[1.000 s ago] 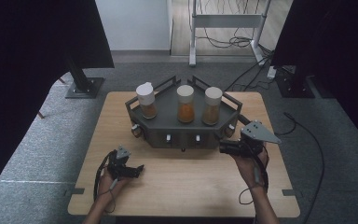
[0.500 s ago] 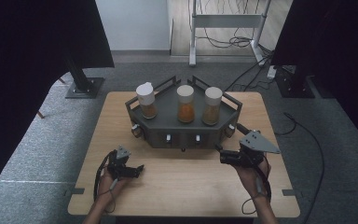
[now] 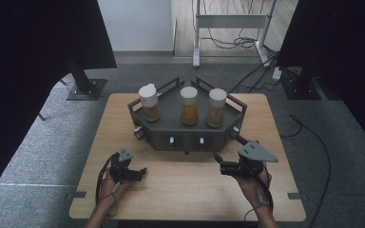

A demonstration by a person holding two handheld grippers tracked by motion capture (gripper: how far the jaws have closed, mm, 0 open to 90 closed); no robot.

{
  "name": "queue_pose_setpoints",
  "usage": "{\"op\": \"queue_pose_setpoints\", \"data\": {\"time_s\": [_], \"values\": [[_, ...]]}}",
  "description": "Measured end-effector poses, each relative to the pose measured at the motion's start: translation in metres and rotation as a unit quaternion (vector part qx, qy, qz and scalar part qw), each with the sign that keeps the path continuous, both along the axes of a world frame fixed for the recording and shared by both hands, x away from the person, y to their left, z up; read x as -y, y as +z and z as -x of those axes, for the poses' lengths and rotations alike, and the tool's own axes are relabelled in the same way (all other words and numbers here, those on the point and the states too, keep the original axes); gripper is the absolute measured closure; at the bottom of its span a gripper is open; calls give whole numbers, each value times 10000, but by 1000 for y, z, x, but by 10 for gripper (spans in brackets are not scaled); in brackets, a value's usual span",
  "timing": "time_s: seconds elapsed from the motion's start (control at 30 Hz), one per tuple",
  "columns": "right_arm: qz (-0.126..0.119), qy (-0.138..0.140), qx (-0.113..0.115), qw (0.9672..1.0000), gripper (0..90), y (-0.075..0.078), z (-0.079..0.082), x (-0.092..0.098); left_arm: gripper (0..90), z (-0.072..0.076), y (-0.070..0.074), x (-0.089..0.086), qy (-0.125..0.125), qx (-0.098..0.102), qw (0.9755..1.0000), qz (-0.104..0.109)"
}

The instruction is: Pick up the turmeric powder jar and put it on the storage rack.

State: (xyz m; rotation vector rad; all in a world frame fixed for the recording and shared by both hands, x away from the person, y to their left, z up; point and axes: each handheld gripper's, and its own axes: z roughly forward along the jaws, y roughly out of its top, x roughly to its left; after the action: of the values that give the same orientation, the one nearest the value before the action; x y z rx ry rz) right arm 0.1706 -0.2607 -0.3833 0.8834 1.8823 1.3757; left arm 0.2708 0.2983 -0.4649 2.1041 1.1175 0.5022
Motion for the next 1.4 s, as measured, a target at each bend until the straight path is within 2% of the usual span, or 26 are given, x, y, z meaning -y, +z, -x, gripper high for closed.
{"op": "queue_pose_setpoints", "data": {"time_s": [0.47, 1.07, 1.4], "values": [[144, 80, -398, 9991, 86, -18, -3, -4, 32, 0, 0, 0, -1, 1, 10000, 1], [292, 61, -685, 9972, 86, -39, -4, -8, 32, 0, 0, 0, -9, -2, 10000, -9], [324, -15, -909, 9953, 86, -55, -5, -9, 32, 0, 0, 0, -5, 0, 10000, -5]]}}
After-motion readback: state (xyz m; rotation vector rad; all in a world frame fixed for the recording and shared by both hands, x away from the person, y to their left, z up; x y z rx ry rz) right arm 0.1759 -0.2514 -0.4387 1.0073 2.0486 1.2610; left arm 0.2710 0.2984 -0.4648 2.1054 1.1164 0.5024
